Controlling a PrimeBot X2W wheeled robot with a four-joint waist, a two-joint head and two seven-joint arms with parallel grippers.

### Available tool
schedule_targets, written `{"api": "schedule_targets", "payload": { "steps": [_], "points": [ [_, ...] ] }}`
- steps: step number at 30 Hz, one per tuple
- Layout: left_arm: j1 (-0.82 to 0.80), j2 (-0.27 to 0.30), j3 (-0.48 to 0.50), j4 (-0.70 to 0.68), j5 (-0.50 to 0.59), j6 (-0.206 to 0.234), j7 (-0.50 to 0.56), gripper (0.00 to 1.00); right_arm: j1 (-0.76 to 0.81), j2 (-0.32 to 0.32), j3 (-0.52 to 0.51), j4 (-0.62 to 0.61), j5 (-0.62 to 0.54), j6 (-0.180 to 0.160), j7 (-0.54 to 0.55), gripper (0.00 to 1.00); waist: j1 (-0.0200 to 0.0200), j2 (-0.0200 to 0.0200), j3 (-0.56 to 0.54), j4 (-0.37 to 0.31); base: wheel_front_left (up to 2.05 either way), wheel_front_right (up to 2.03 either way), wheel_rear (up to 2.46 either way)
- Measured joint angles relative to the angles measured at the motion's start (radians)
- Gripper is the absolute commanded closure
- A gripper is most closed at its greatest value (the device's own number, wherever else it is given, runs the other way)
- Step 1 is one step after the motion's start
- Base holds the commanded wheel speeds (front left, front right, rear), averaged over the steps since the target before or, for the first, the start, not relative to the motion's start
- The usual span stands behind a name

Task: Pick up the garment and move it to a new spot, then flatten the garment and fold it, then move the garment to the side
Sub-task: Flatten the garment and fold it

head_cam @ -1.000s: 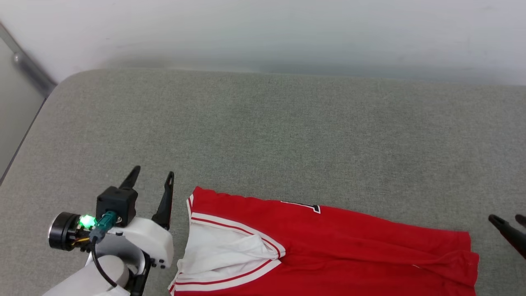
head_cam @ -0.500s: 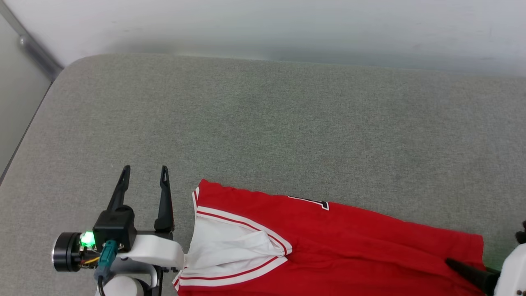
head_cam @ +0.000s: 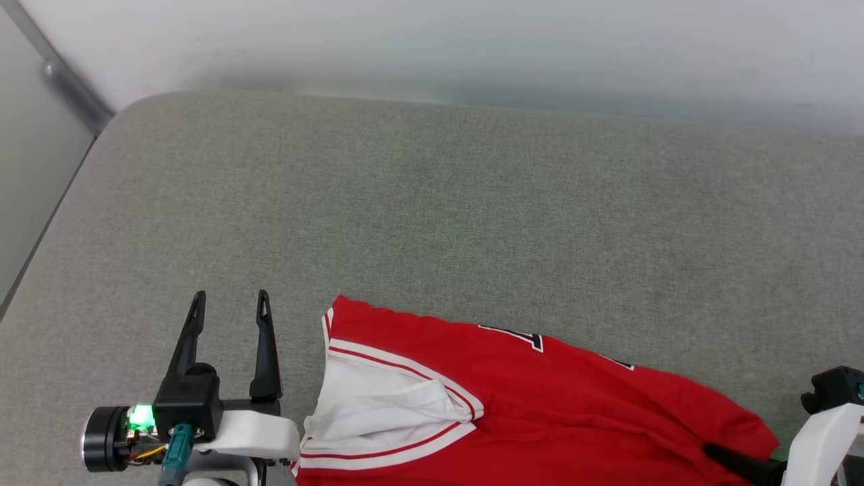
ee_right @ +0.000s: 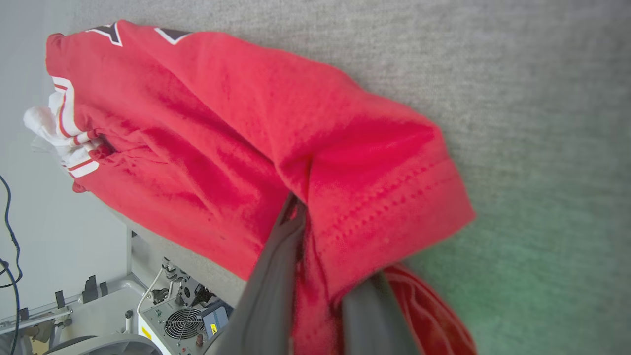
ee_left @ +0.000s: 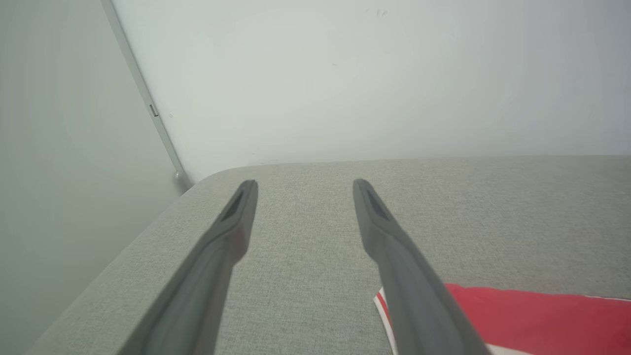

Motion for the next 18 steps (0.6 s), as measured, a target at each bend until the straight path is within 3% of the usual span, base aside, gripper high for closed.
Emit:
{"api": "schedule_targets", "payload": {
  "steps": [12, 18],
  "points": [
    [0.055, -0.070, 0.072, 0.002, 0.092, -0.078, 0.000, 0.00, 0.002, -0.125, -0.097, 0.044, 0.002, 0.000, -0.018, 1.00, 0.0000, 0.0000, -0.049, -0.022, 0.00, 0.00, 0.00],
    [0.075, -0.095, 0.099, 0.004, 0.111, -0.109, 0.000, 0.00, 0.008, -0.169, -0.113, 0.019, -0.003, -0.001, 0.035, 1.00, -0.0001, 0.0000, -0.074, -0.036, 0.00, 0.00, 0.00]
  ]
}}
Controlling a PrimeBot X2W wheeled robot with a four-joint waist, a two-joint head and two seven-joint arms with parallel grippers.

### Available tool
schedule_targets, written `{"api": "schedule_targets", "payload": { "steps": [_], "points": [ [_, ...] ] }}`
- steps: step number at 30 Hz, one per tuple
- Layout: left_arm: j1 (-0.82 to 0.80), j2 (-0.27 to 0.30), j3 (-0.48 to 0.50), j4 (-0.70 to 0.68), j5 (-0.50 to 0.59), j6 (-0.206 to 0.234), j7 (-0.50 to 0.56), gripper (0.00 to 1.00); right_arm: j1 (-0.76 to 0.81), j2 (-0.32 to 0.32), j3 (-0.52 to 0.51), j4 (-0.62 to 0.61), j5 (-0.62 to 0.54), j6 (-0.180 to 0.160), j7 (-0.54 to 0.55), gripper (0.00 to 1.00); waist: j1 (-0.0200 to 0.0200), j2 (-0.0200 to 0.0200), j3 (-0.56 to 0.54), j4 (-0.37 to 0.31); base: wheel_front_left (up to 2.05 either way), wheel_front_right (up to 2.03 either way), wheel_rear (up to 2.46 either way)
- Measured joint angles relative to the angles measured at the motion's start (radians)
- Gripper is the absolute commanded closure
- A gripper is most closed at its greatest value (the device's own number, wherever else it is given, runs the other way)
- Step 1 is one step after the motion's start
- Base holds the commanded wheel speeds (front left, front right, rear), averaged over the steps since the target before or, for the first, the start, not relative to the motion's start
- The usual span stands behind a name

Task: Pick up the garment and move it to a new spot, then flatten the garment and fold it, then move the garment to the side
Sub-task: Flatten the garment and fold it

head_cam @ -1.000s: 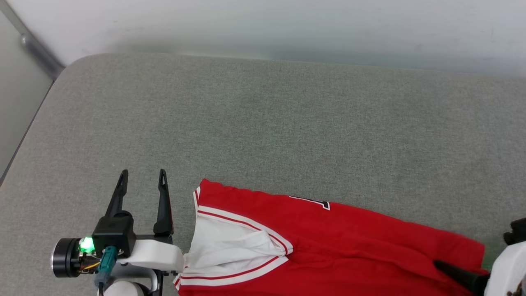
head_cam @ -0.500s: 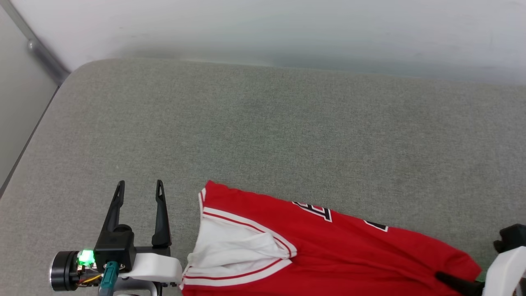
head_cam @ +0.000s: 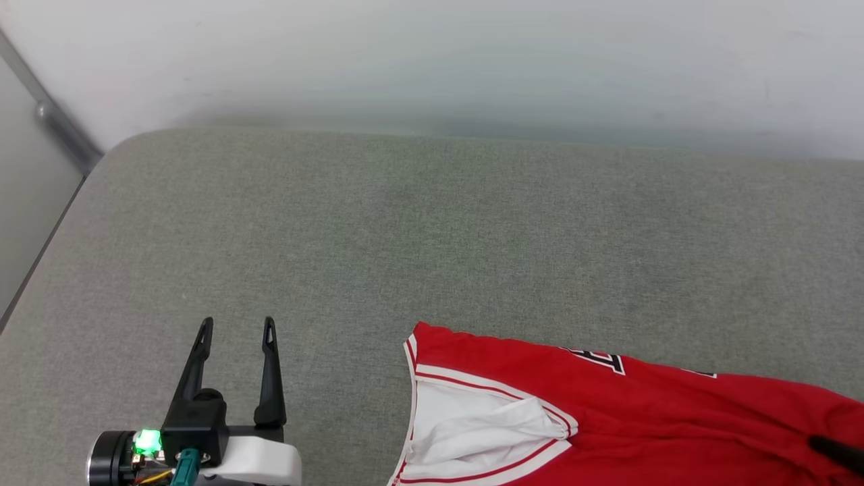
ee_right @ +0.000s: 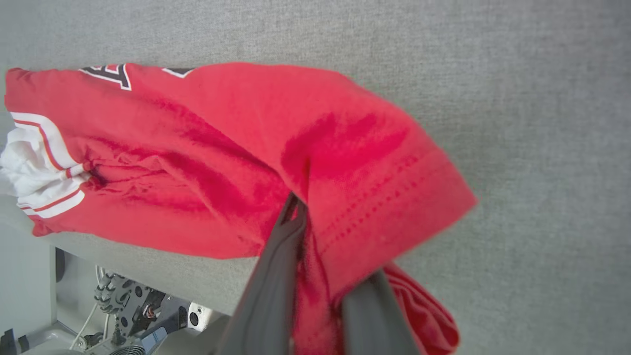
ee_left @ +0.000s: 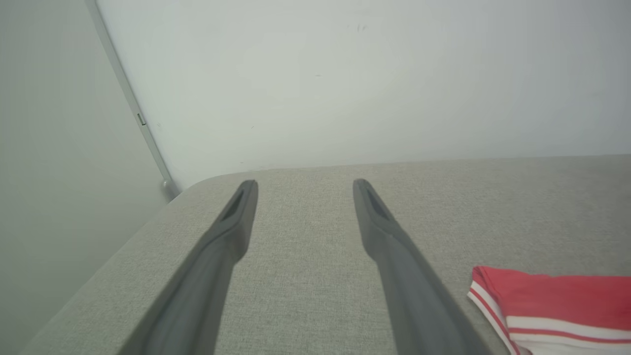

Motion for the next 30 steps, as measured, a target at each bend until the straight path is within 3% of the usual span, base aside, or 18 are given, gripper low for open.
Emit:
{"api": "schedule_targets", "payload": {
  "steps": [7, 15, 25, 30],
  "points": [
    [0.026, -0.016, 0.023, 0.001, 0.023, -0.026, 0.000, 0.00, 0.007, 0.014, 0.013, -0.200, 0.047, 0.000, 0.091, 1.00, 0.0000, 0.0000, -0.023, -0.012, 0.00, 0.00, 0.00],
    [0.026, -0.038, 0.028, 0.001, 0.042, -0.050, 0.000, 0.00, -0.067, 0.114, 0.114, -0.383, 0.036, 0.000, 0.210, 1.00, 0.0000, 0.0000, -0.022, 0.000, 0.00, 0.00, 0.00],
    [-0.014, -0.068, 0.020, 0.004, 0.056, -0.077, -0.001, 0.00, -0.311, 0.230, 0.352, -0.332, -0.069, 0.000, 0.284, 1.00, 0.0000, 0.0000, 0.020, 0.036, 0.00, 0.00, 0.00],
    [-0.024, -0.079, 0.025, 0.008, 0.056, -0.084, -0.001, 0.00, -0.409, 0.283, 0.458, -0.247, -0.110, 0.000, 0.245, 1.00, 0.0000, 0.0000, 0.049, 0.055, 0.00, 0.00, 0.00]
  ]
}}
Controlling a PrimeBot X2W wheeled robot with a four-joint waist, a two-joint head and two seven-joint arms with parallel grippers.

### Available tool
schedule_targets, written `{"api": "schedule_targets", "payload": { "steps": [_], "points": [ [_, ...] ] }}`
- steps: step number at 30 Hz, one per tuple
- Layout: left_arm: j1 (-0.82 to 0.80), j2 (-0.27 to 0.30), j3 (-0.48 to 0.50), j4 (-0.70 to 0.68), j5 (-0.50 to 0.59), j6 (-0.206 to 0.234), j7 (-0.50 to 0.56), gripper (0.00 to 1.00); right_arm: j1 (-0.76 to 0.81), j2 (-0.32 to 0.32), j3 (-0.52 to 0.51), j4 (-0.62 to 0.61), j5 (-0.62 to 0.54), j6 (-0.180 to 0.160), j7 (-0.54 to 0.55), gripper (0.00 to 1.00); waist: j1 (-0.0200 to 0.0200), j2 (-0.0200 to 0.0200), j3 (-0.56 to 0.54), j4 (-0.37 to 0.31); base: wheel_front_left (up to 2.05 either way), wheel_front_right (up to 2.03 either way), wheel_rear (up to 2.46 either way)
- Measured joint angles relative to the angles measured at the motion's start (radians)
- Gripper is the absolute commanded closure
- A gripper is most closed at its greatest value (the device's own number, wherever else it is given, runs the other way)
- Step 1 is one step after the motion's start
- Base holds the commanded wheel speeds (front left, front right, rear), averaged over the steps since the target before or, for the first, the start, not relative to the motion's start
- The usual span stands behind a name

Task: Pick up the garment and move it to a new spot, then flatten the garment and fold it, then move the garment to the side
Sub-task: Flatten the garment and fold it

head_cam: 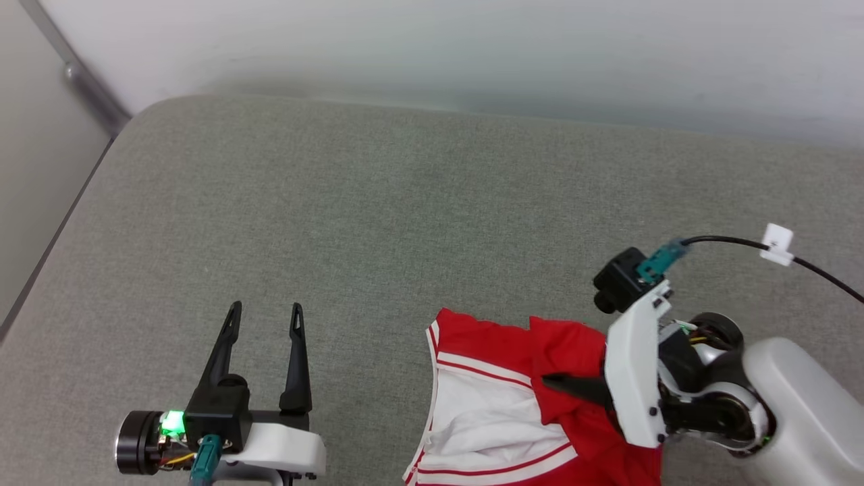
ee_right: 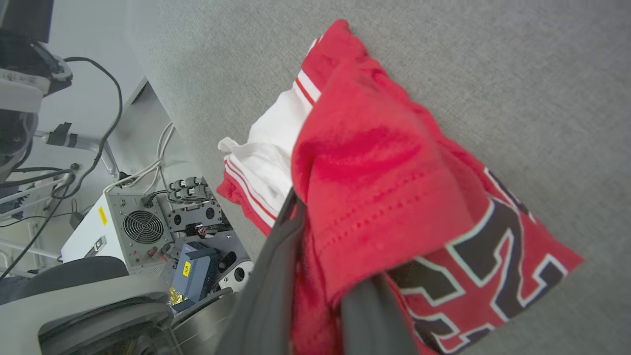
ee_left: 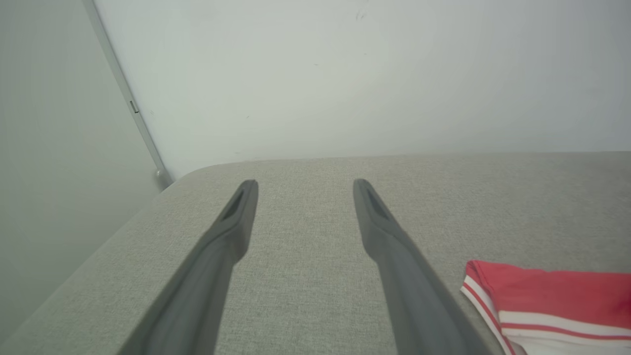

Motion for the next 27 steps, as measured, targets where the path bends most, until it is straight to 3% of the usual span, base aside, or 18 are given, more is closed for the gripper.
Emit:
{"api": "schedule_targets", "payload": {
  "steps": [13, 14, 15, 22, 27],
  "points": [
    [-0.035, -0.023, 0.004, 0.012, 0.001, -0.009, 0.000, 0.00, -0.104, 0.037, 0.217, 0.251, -0.067, 0.000, -0.174, 1.00, 0.0000, 0.0000, 0.046, 0.023, 0.00, 0.00, 0.00],
    [-0.035, -0.024, 0.007, 0.014, 0.002, -0.009, 0.000, 0.00, -0.108, 0.036, 0.230, 0.259, -0.066, 0.000, -0.187, 0.60, 0.0000, 0.0000, 0.043, 0.021, 0.00, 0.00, 0.00],
    [-0.035, -0.025, 0.008, 0.016, 0.002, -0.009, 0.000, 0.00, -0.112, 0.036, 0.241, 0.260, -0.065, 0.000, -0.205, 0.00, 0.0000, 0.0000, 0.039, 0.019, 0.00, 0.00, 0.00],
    [-0.012, -0.028, 0.024, 0.022, 0.006, -0.016, 0.000, 0.00, -0.148, -0.030, 0.281, 0.142, -0.051, 0.000, -0.393, 0.00, 0.0000, 0.0000, -0.009, -0.002, 0.00, 0.00, 0.00],
    [0.016, -0.029, 0.034, 0.018, 0.010, -0.018, 0.000, 0.00, -0.144, -0.091, 0.197, 0.066, -0.083, 0.000, -0.588, 0.00, 0.0000, 0.0000, -0.045, -0.028, 0.00, 0.00, 0.00]
  ]
}}
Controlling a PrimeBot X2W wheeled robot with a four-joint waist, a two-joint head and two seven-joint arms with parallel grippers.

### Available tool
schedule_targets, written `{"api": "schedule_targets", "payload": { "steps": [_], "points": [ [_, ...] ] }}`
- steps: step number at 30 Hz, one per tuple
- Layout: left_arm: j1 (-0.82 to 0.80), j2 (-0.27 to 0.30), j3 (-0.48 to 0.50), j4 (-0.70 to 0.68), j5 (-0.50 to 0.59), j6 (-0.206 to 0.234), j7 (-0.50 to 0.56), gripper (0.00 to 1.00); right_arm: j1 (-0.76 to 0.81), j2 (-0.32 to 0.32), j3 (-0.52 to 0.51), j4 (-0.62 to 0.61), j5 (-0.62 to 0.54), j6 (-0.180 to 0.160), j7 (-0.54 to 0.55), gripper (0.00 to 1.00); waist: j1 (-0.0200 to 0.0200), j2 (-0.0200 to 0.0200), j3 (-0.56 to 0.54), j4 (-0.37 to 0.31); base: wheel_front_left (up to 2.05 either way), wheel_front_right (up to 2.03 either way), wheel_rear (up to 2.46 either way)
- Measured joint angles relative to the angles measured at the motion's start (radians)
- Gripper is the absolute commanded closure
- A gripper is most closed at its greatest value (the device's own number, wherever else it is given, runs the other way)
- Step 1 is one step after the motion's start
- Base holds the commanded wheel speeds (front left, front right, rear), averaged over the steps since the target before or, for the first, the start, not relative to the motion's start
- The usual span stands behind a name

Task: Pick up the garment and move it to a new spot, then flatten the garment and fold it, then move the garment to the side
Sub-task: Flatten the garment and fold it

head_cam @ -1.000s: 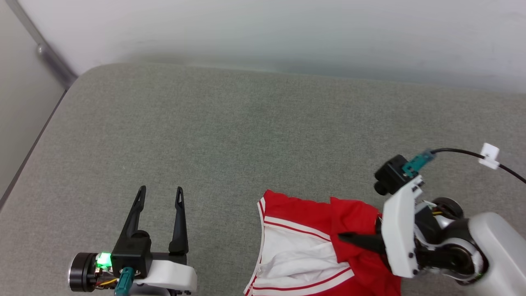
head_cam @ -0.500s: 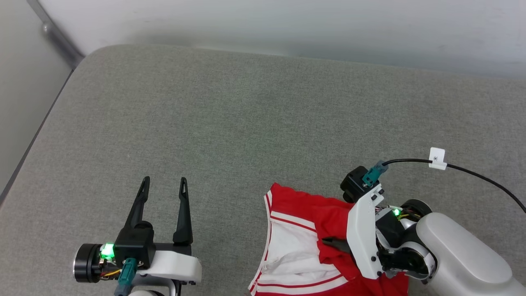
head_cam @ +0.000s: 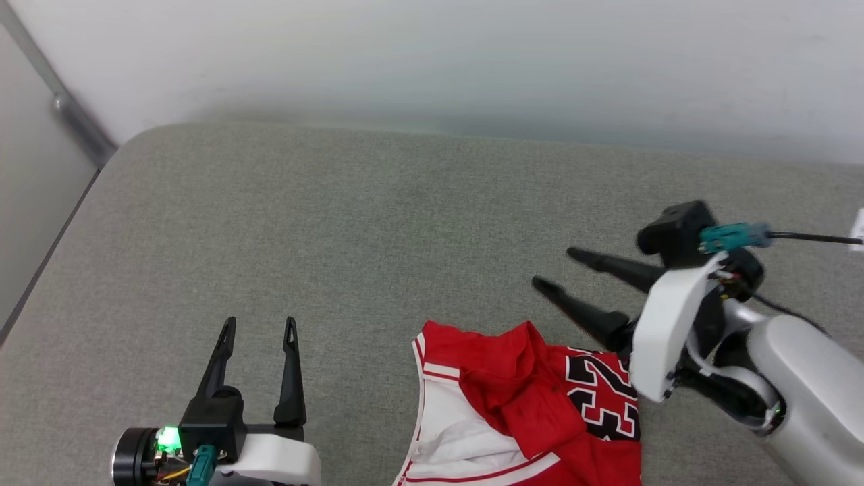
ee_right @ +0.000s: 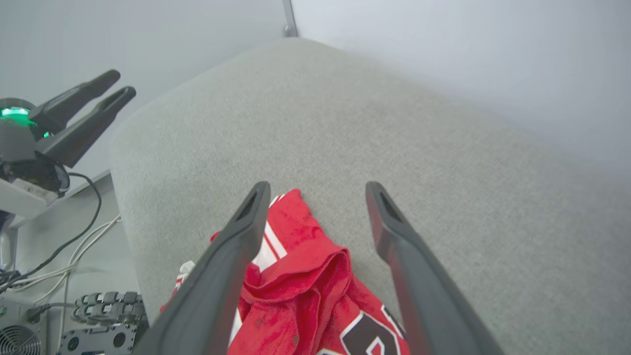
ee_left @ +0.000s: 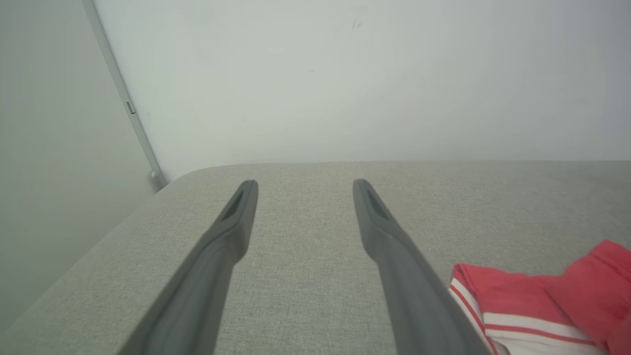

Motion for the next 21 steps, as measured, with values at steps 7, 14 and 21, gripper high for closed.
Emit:
{"api": "schedule_targets", "payload": {
  "steps": [7, 14, 21],
  "points": [
    [0.038, 0.003, 0.017, -0.011, 0.004, -0.004, 0.000, 0.00, 0.087, -0.001, -0.254, -0.004, -0.191, 0.000, -0.276, 0.00, 0.0000, 0.0000, -0.042, -0.044, 0.00, 0.00, 0.00],
    [0.065, 0.001, 0.015, -0.017, 0.010, 0.006, 0.000, 0.00, 0.262, 0.095, -0.509, 0.000, -0.392, 0.000, -0.468, 0.00, 0.0000, 0.0000, -0.077, -0.082, 0.00, 0.00, 0.00],
    [0.078, 0.003, 0.016, -0.024, 0.011, 0.002, 0.000, 0.00, 0.443, 0.240, -0.683, -0.046, -0.545, 0.000, -0.554, 0.00, 0.0000, 0.0000, -0.092, -0.103, 0.00, 0.00, 0.00]
  ]
}}
